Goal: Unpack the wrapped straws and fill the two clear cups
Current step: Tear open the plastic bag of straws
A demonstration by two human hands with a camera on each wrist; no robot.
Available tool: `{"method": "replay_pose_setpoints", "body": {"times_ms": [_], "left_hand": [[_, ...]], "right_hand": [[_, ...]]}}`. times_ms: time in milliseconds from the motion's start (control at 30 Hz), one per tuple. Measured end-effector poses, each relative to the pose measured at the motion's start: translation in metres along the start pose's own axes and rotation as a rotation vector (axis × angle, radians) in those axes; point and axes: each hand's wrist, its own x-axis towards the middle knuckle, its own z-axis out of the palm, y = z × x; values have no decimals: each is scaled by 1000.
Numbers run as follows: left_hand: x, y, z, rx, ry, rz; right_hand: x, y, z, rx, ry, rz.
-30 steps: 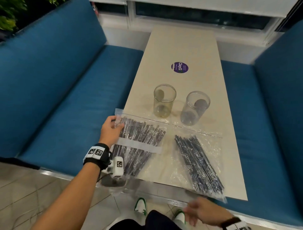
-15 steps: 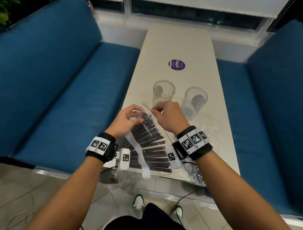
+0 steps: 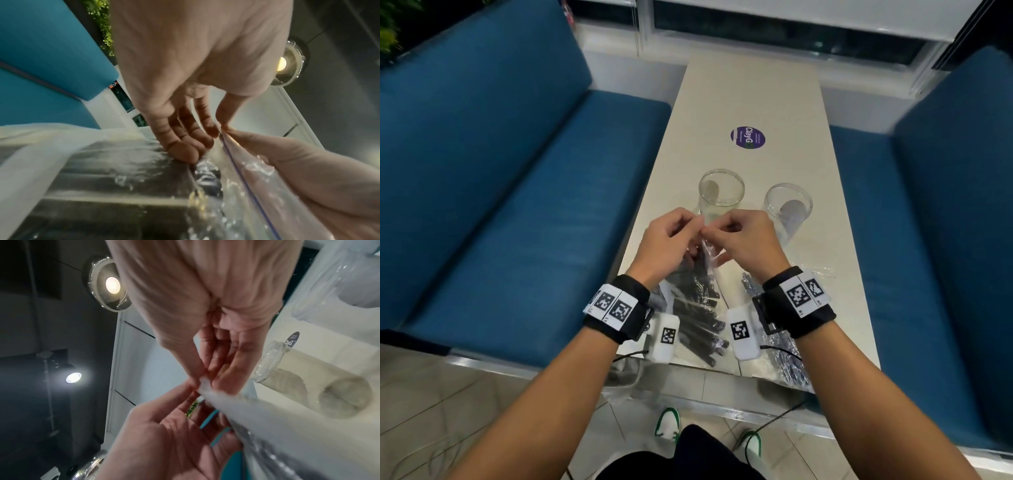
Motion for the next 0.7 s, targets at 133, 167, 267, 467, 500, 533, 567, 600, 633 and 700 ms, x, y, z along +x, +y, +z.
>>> {"method": "replay_pose_setpoints", "body": {"times_ms": [133, 167, 267, 467, 500, 533, 567, 600, 633, 700], "left_hand": [[-1, -2, -1, 16, -30, 81], [-2, -2, 0, 24, -35, 103], [-6, 1, 7, -92, -21, 98], [-13, 4, 10, -301, 12, 27], [-13, 4, 8, -267, 49, 31], [-13, 6, 7, -233, 88, 38], [-11, 6, 5, -211, 130, 40], [-9, 6, 4, -207, 173, 30], [-9, 7, 3, -223, 208, 14], [-13, 10, 6, -231, 222, -4]], "right_hand": [[-2, 2, -1, 170, -62, 39], [-3, 2, 2, 208, -54, 53], [-7, 1, 13, 278, 6, 70], [-9, 3, 11, 310, 58, 95], [-12, 3, 11, 231, 15, 75], [-15, 3, 11, 129, -10, 55], [-20, 2, 10, 18, -18, 32], [-23, 3, 10, -68, -15, 6], [-25, 3, 10, -116, -5, -19], [-26, 7, 10, -147, 40, -59]]}}
